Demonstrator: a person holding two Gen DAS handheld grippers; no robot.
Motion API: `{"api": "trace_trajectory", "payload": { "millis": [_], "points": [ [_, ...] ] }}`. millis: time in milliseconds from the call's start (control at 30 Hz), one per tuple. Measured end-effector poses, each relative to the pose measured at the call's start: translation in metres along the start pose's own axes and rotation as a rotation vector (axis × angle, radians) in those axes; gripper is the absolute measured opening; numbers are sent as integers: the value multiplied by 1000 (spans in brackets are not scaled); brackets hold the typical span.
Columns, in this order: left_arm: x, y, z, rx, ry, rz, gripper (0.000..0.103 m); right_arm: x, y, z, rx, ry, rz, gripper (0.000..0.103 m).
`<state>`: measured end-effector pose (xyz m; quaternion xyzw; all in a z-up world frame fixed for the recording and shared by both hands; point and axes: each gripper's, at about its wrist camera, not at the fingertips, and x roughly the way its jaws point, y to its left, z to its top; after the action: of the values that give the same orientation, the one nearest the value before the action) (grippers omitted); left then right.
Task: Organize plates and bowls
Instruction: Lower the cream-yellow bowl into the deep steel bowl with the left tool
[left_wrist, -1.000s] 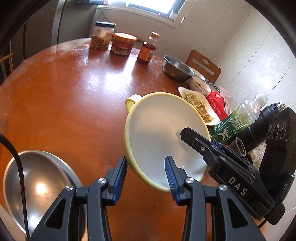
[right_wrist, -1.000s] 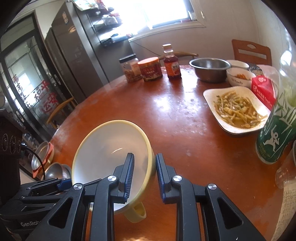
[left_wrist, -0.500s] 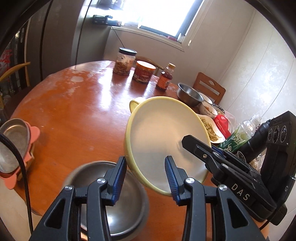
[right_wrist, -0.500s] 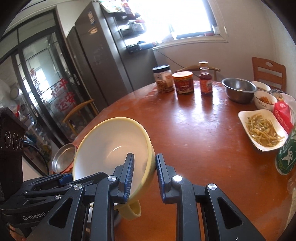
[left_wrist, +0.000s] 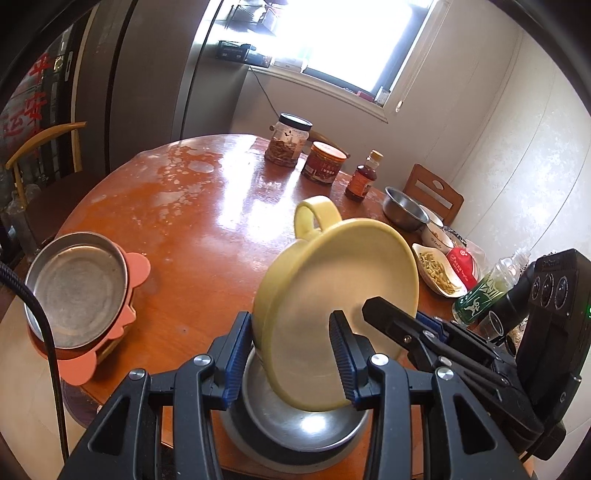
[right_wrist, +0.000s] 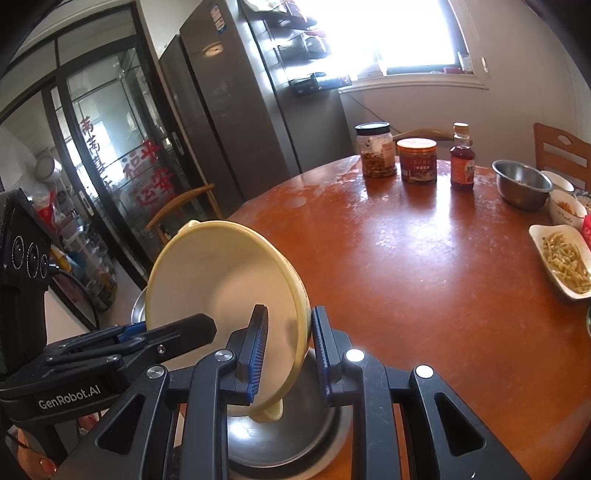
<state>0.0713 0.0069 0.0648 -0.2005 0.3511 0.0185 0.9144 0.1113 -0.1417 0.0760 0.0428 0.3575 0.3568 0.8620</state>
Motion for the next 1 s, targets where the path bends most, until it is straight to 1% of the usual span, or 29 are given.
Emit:
{"api": "trace_trajectory", "payload": {
  "millis": [267,633,1000],
  "points": [
    [3,10,-10,18,26,14,43,9,11,-16,9,16,-12,26],
    [11,8,-20,54,67,25,44,7,6,-39,48,42,-14,27],
    [23,0,-26,91,109,38,44,2,-2,-53,75,59,-25,27]
  ]
}}
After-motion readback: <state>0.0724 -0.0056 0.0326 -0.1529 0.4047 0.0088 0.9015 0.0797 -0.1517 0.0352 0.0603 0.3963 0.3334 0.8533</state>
